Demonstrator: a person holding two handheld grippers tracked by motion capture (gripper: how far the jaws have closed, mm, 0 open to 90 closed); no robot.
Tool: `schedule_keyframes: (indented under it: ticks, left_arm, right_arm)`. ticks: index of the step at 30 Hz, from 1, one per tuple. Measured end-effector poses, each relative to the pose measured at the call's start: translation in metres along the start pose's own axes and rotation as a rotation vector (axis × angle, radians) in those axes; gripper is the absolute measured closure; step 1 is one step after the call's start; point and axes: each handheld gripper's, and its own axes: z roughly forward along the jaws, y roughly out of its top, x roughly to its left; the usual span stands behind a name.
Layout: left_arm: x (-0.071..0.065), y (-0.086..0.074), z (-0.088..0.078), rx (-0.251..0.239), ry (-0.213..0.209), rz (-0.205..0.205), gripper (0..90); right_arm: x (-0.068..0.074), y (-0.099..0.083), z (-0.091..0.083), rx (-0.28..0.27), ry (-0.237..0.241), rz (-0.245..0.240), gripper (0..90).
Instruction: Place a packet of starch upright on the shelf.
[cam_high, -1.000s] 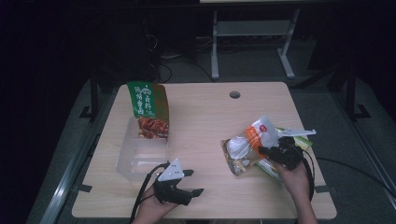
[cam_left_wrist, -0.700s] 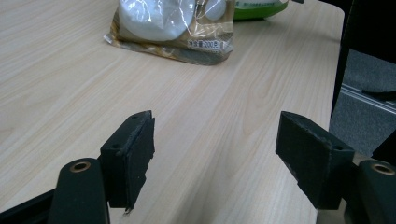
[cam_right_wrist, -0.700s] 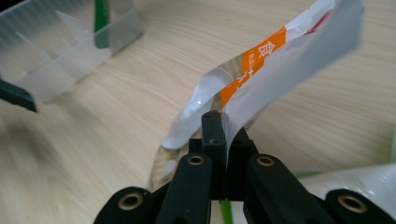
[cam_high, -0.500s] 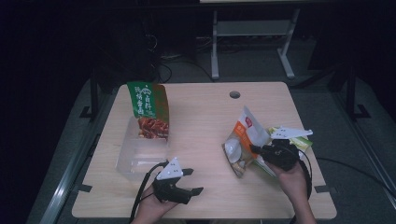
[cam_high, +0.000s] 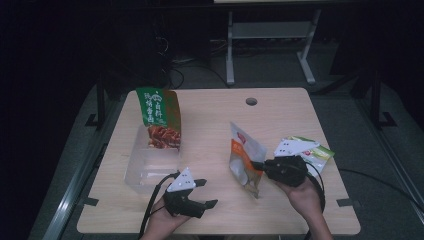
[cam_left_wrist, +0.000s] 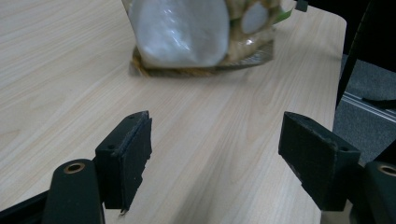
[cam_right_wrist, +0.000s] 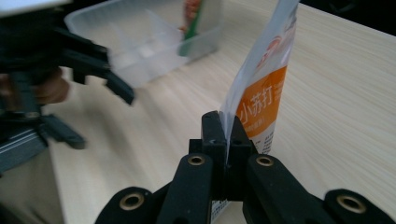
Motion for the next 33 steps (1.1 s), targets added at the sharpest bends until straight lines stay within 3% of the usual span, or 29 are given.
schedule_keyframes:
  ticks: [3, 4, 5, 8, 14, 17, 18, 21, 22, 25, 26, 27, 28, 32, 33]
  left_arm:
    - [0.001, 0.000, 0.001, 0.003, 0.003, 0.000, 25.1]
    - [0.002, 0.000, 0.001, 0.005, 0.005, -0.007, 25.0]
    - [0.002, 0.000, 0.001, 0.005, 0.005, -0.007, 24.8]
    - [0.007, 0.001, 0.005, -0.004, 0.011, -0.029, 23.9]
    - [0.015, 0.004, 0.016, 0.003, -0.007, -0.057, 23.8]
    - [0.017, 0.004, 0.020, 0.011, -0.011, -0.076, 24.2]
    - [0.018, 0.003, 0.020, 0.011, -0.019, -0.077, 26.8]
    - [0.018, 0.002, 0.019, -0.004, -0.034, -0.082, 38.3]
    - [0.017, 0.002, 0.019, -0.007, -0.058, -0.077, 44.8]
    - [0.016, 0.002, 0.019, 0.004, -0.066, -0.055, 64.9]
    - [0.015, 0.002, 0.019, 0.011, -0.062, -0.041, 69.6]
    - [0.011, 0.001, 0.018, 0.021, -0.020, -0.004, 74.9]
    - [0.010, 0.001, 0.017, 0.020, -0.012, 0.007, 80.3]
    - [0.007, 0.002, 0.015, 0.005, -0.013, 0.001, 87.2]
    - [0.006, 0.002, 0.014, 0.003, 0.003, 0.019, 87.9]
  right_arm:
    - [0.006, 0.003, 0.001, -0.001, 0.032, -0.032, 89.9]
    - [0.012, 0.006, 0.002, 0.001, 0.078, -0.067, 89.8]
    - [0.012, 0.006, 0.002, 0.001, 0.078, -0.067, 89.8]
    - [0.017, 0.006, 0.009, 0.042, 0.144, -0.108, 89.8]
    - [0.016, 0.002, 0.012, 0.069, 0.182, -0.161, 89.6]
    - [0.017, 0.002, 0.012, 0.066, 0.196, -0.164, 89.6]
    - [0.017, 0.002, 0.012, 0.057, 0.222, -0.162, 89.5]
    - [0.017, 0.001, 0.014, 0.056, 0.228, -0.161, 89.5]
    - [0.018, 0.001, 0.014, 0.052, 0.242, -0.165, 89.5]
    - [0.019, 0.002, 0.016, 0.053, 0.236, -0.167, 89.5]
    - [0.019, 0.002, 0.016, 0.054, 0.230, -0.169, 89.5]
    - [0.019, 0.002, 0.016, 0.055, 0.227, -0.166, 89.4]
    - [0.018, 0.002, 0.016, 0.054, 0.221, -0.163, 89.4]
    - [0.016, 0.002, 0.016, 0.055, 0.196, -0.145, 89.4]
    - [0.016, 0.001, 0.016, 0.054, 0.191, -0.146, 89.4]
